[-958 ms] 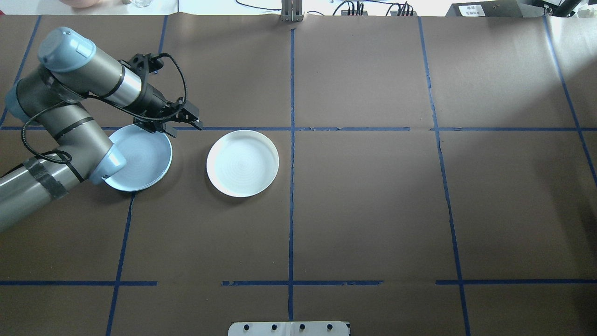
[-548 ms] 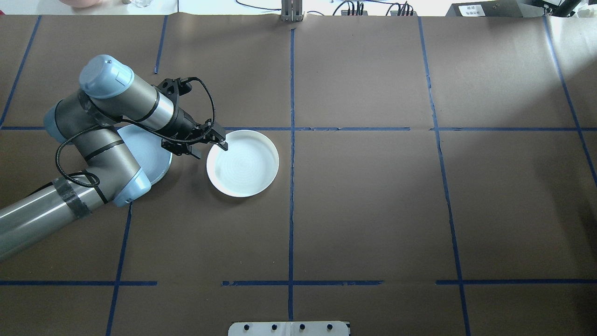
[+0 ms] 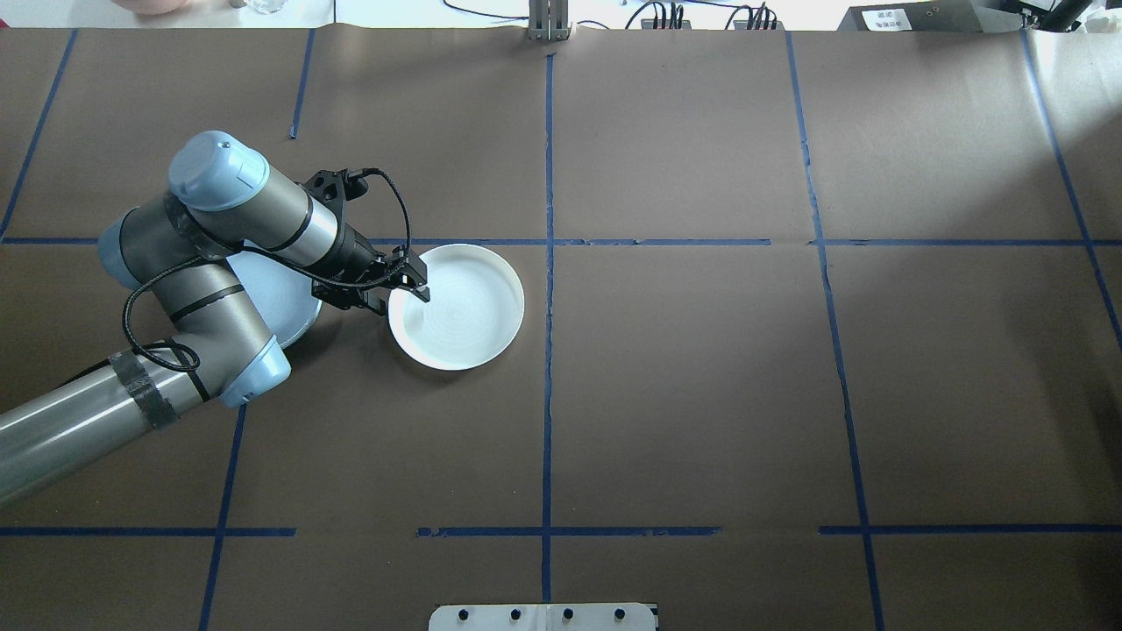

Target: Stack plate in center

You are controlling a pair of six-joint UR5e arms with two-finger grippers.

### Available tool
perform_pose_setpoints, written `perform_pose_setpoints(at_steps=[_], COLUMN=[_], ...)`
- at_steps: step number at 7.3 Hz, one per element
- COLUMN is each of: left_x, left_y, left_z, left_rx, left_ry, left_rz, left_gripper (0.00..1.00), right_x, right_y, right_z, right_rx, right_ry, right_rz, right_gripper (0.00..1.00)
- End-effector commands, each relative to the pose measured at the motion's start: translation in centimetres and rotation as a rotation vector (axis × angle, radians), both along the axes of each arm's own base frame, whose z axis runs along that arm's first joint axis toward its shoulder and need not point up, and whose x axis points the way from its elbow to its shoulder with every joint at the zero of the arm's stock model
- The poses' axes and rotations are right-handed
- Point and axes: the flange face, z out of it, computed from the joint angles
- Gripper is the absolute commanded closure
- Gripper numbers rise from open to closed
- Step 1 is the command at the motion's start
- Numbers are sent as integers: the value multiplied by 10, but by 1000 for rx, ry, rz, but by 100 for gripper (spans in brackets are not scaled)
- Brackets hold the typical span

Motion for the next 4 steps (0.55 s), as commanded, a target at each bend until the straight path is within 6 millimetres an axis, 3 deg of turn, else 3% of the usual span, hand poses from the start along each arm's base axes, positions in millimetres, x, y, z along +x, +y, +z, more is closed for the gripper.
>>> perform_pose_setpoints(at_steps=[1, 4], left_x=[-2, -10], left_y=[-1, -7], left_z=[0, -1], left_rx=[-8, -3], left_ry=[2, 5], left_rz=[4, -5], left_gripper=[100, 100], right_x=[-1, 0], right_y=[0, 0], right_z=[0, 0], right_rx=[0, 0], right_ry=[0, 0], right_rz=[-2, 0], right_gripper=[0, 0])
